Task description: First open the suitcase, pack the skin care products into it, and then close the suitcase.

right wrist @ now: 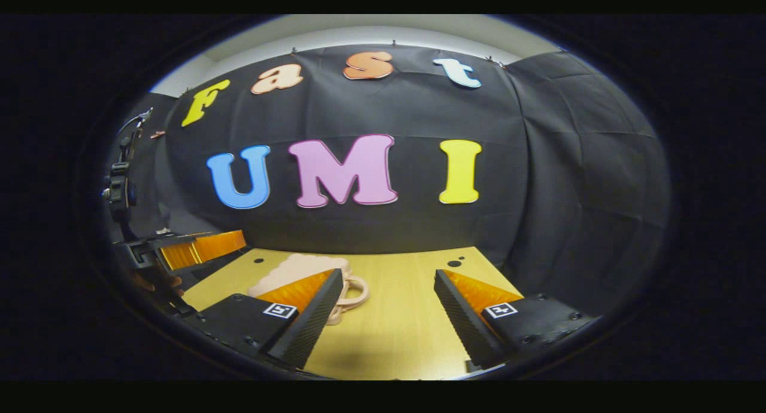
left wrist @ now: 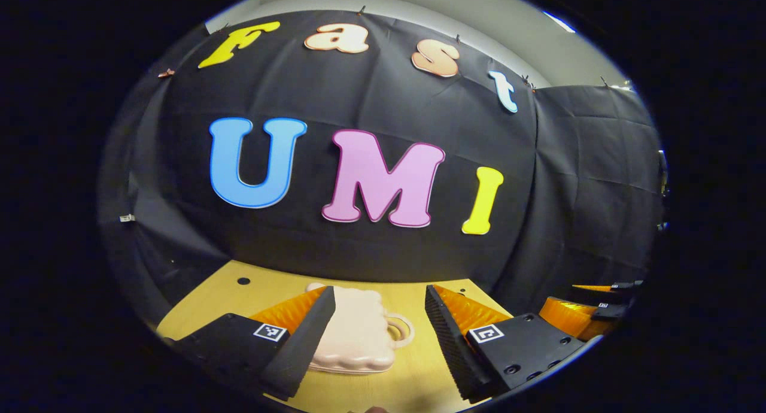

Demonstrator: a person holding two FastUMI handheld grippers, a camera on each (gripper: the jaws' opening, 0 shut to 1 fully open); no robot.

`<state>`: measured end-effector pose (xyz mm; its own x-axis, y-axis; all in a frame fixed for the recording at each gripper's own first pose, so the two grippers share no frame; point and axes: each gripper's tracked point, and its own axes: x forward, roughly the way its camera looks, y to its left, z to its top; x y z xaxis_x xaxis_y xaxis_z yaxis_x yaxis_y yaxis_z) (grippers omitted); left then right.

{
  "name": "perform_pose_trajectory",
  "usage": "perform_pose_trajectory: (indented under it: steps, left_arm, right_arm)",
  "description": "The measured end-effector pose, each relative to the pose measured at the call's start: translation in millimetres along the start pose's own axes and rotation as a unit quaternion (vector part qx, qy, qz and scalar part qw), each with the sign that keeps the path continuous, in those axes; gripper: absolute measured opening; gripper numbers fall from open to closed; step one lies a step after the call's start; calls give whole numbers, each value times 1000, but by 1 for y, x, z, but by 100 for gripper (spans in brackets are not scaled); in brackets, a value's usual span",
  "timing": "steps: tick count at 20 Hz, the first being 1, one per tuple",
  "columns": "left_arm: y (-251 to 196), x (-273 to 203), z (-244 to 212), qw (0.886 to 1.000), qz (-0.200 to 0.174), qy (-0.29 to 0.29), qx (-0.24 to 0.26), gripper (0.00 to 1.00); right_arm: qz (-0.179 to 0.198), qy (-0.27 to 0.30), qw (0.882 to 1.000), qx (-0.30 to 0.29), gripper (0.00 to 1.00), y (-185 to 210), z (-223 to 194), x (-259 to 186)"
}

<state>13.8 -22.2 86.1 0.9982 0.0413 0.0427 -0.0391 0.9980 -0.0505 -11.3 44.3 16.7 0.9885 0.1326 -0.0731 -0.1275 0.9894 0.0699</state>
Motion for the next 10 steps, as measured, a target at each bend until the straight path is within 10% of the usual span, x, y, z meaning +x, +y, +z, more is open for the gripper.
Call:
perform_pose_trajectory:
  steps: [10]
  left_arm:
    - [21, -26, 28, 996, 45, -63, 51, 96]
  right_arm:
    - [10, -55, 998, -19, 98, 17, 15, 2]
